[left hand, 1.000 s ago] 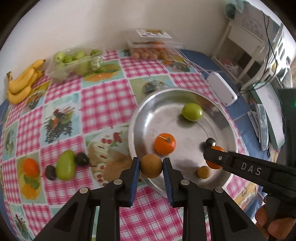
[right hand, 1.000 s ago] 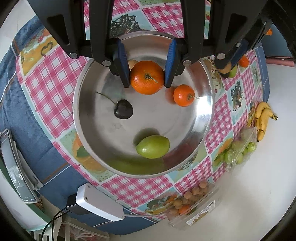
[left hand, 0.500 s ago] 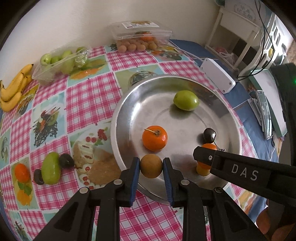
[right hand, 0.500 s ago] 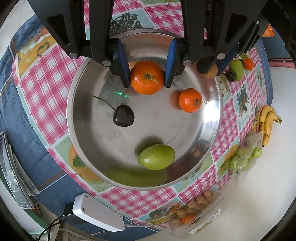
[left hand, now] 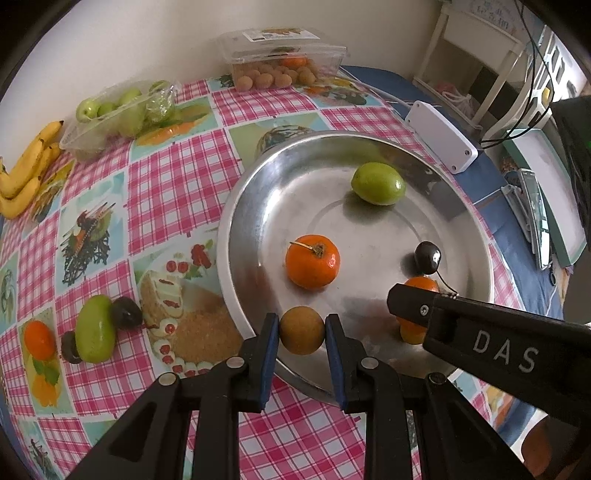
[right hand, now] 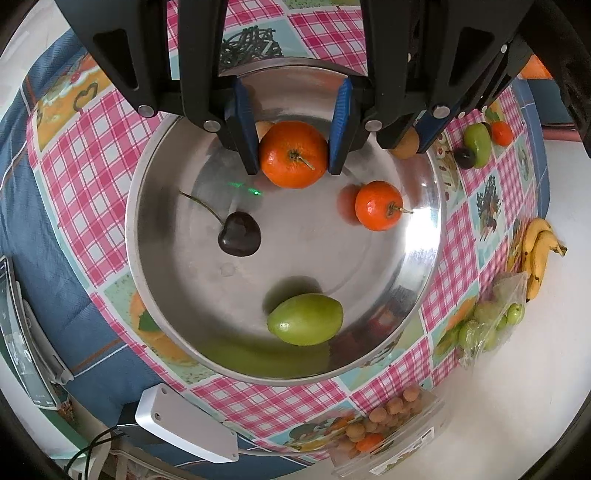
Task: Organize fruits
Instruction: 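Open the left tool over the plate while the right tool releases the tomato there, then move both tools back toward the remaining fruit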
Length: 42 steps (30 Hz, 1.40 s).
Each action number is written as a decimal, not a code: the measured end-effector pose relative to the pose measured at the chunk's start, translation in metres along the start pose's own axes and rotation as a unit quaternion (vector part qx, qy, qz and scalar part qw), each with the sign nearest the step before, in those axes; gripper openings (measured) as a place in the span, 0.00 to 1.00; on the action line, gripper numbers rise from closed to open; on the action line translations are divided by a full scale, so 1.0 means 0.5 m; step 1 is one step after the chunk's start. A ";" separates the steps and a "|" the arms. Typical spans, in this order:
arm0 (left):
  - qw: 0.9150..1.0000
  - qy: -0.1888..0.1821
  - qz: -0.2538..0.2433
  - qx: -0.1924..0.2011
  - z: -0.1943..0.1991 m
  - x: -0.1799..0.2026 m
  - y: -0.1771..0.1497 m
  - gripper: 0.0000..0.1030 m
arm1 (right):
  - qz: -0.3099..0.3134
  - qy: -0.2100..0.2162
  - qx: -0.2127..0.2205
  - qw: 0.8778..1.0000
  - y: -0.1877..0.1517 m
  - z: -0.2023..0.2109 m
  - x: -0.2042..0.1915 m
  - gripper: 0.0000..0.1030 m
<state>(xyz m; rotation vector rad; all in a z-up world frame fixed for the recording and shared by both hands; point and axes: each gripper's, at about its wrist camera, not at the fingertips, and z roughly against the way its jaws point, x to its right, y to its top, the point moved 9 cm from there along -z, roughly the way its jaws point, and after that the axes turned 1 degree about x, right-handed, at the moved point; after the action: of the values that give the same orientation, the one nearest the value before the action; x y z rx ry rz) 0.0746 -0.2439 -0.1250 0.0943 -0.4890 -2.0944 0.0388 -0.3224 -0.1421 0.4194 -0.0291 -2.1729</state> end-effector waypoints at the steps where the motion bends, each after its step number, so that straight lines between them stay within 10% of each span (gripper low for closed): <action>1: 1.000 0.000 -0.001 -0.001 -0.001 0.000 0.000 0.27 | 0.001 0.000 -0.001 1.000 0.000 -0.001 -0.001 0.38; 20: 1.000 0.000 -0.009 -0.013 0.003 0.010 -0.006 0.29 | 0.009 0.018 0.005 1.000 0.006 0.015 -0.021 0.41; 29: 0.997 0.020 0.071 -0.001 0.039 -0.098 0.006 0.33 | 0.014 0.014 0.014 1.000 0.010 0.026 -0.021 0.41; 38: 0.977 0.070 0.203 0.016 0.083 -0.274 -0.018 0.34 | 0.049 0.006 0.019 0.999 0.001 0.026 -0.058 0.41; 42: 0.967 0.087 0.240 0.017 0.090 -0.321 -0.032 0.69 | 0.072 -0.005 0.014 0.997 -0.006 0.021 -0.075 0.49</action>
<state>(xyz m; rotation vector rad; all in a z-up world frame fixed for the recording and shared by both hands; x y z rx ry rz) 0.1382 -0.0898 -0.1098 0.1610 -0.3934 -1.5864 0.0537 -0.2923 -0.1219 0.4103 -0.0930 -2.0348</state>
